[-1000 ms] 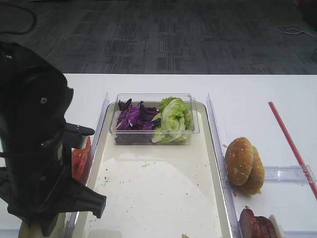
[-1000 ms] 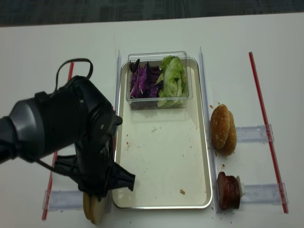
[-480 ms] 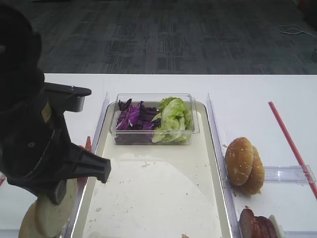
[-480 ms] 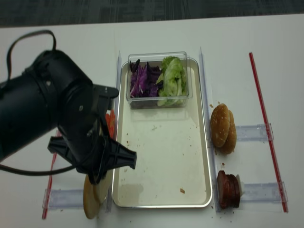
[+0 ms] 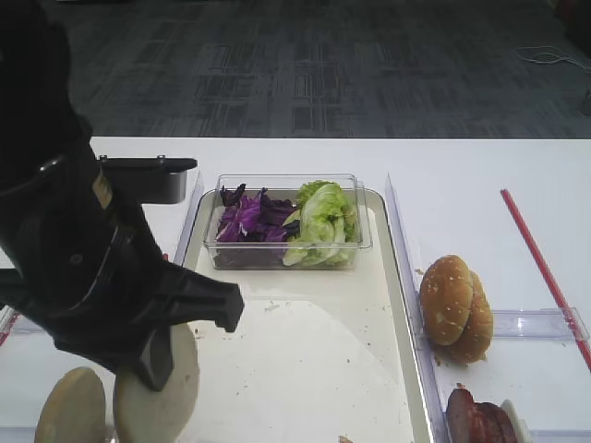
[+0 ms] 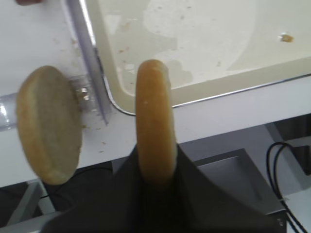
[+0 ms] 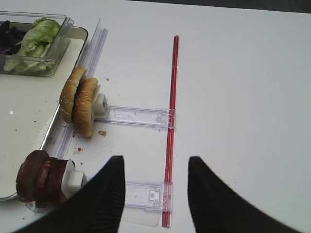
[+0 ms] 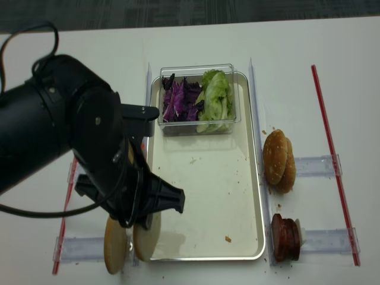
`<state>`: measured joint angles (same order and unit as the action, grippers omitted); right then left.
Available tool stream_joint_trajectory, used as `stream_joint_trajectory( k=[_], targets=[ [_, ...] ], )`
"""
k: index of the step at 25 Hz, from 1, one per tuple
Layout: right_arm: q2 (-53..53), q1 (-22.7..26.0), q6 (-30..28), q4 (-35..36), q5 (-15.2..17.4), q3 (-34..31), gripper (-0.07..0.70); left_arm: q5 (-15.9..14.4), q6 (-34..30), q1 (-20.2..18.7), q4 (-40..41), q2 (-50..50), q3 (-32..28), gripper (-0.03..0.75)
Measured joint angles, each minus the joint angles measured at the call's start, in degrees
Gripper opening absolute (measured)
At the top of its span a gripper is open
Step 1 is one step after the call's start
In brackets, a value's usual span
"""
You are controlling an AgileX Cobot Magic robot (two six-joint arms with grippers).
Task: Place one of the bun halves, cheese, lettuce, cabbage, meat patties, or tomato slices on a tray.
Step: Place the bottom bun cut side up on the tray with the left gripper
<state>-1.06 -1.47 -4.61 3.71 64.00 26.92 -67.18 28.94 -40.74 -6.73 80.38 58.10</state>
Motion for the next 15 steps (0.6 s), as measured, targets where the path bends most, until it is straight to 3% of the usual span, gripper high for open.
stream_joint_trajectory(
  k=[9, 15],
  targets=[
    [0.0, 0.0, 0.0, 0.0, 0.0, 0.0, 0.324, 5.0, -16.7, 8.8, -15.5, 0.0, -0.1, 0.099],
    [0.0, 0.0, 0.0, 0.0, 0.0, 0.0, 0.324, 8.8, -29.6, 13.7, -27.7, 0.6, -5.9, 0.099]
  ],
)
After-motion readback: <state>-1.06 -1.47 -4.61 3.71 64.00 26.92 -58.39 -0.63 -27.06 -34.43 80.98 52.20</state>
